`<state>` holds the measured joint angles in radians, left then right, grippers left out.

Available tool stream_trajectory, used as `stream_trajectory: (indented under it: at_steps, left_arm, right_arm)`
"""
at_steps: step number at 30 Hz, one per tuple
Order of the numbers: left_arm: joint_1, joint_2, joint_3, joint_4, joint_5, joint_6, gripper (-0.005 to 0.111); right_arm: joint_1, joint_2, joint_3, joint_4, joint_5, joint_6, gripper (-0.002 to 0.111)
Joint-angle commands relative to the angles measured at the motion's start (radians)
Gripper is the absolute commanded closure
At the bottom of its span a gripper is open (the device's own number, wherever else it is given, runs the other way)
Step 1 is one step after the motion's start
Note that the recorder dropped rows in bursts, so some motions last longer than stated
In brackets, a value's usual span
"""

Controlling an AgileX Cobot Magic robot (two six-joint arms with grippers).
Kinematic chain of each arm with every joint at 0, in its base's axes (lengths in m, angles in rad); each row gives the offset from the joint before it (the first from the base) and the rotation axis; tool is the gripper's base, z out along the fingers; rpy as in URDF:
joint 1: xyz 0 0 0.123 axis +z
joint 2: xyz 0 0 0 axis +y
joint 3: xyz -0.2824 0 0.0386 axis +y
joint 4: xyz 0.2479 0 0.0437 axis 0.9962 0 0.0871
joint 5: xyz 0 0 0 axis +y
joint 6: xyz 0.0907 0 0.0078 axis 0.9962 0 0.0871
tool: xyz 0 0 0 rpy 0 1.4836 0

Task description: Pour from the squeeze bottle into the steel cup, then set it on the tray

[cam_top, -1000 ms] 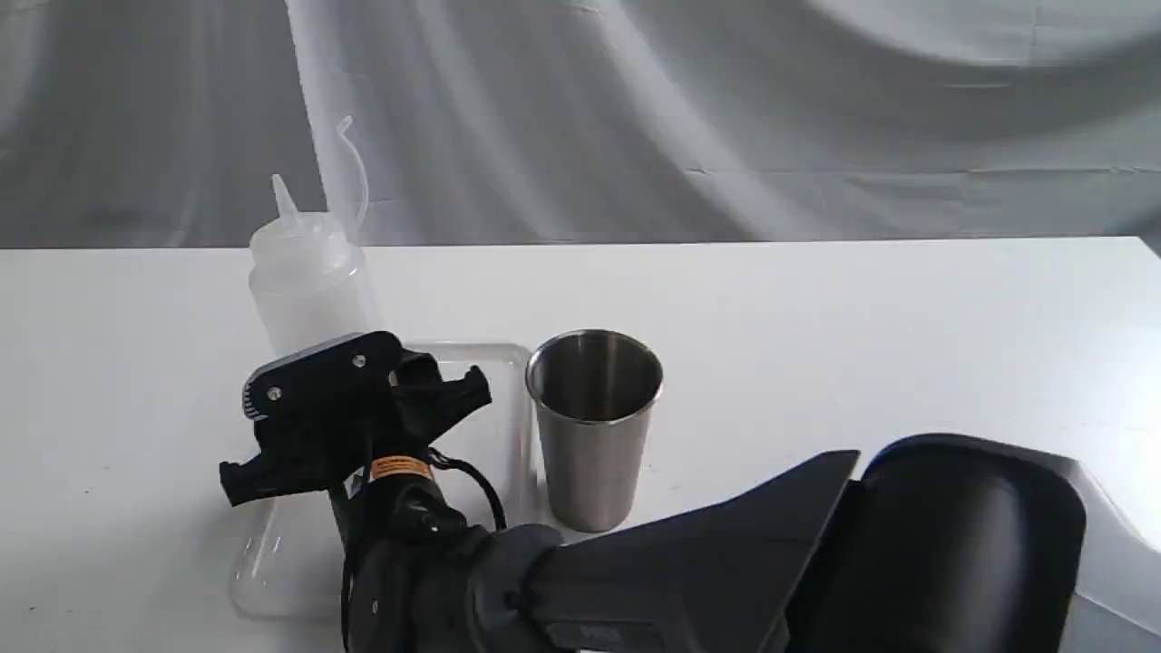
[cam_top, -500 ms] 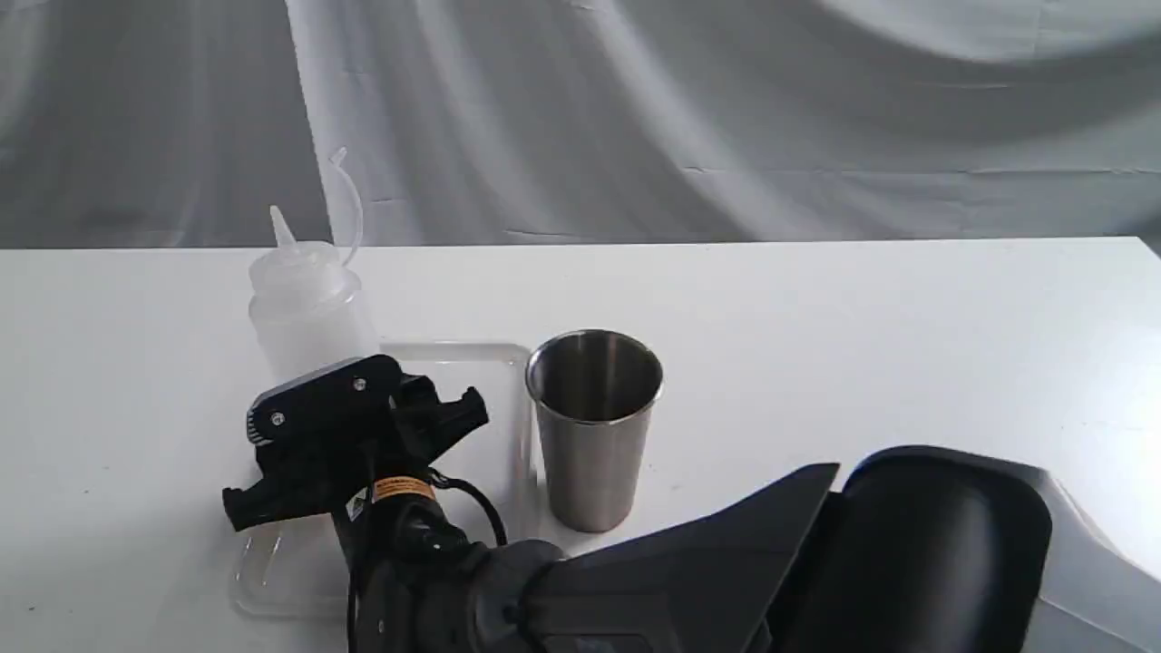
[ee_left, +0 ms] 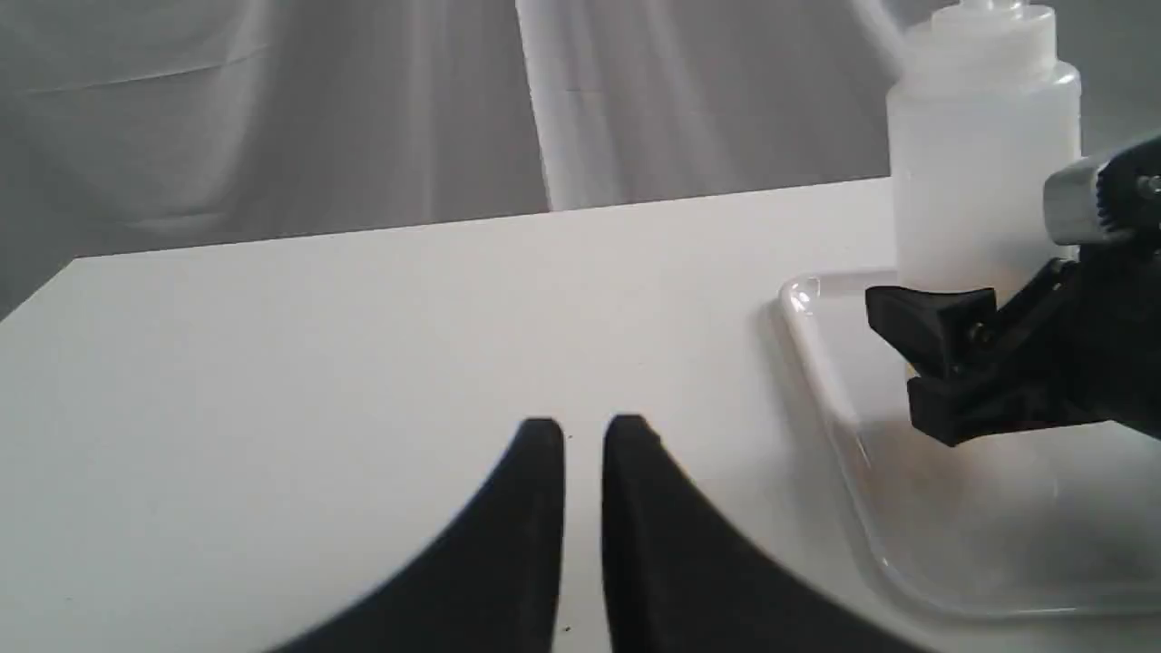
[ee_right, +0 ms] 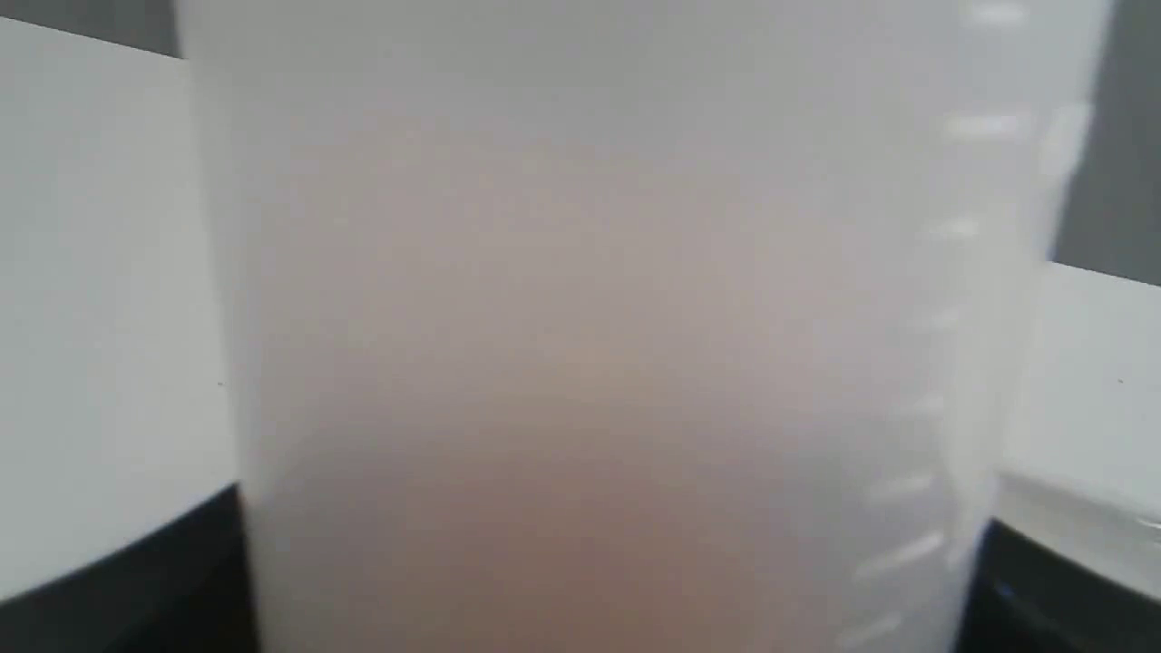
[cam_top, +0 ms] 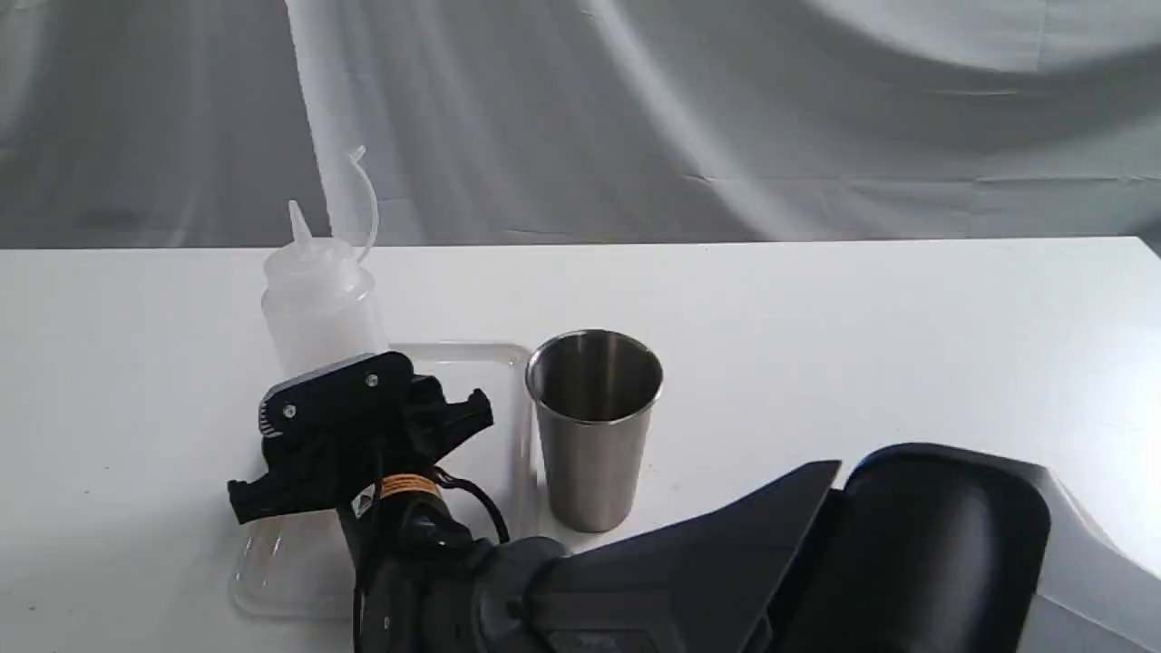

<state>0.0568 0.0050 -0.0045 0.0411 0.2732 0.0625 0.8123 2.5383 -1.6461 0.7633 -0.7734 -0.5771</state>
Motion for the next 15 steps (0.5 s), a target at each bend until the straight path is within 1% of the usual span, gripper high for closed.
stream_trajectory:
  at_steps: [1, 15]
  left_arm:
    - [0.001, -0.005, 0.004, 0.002, -0.007, -0.002, 0.098]
    - [0.001, -0.005, 0.004, 0.002, -0.007, -0.002, 0.098]
  right_arm:
    - [-0.007, 0.005, -0.008, -0.024, -0.027, 0.009, 0.092]
    - [-0.011, 0.014, -0.008, -0.024, -0.023, 0.042, 0.092]
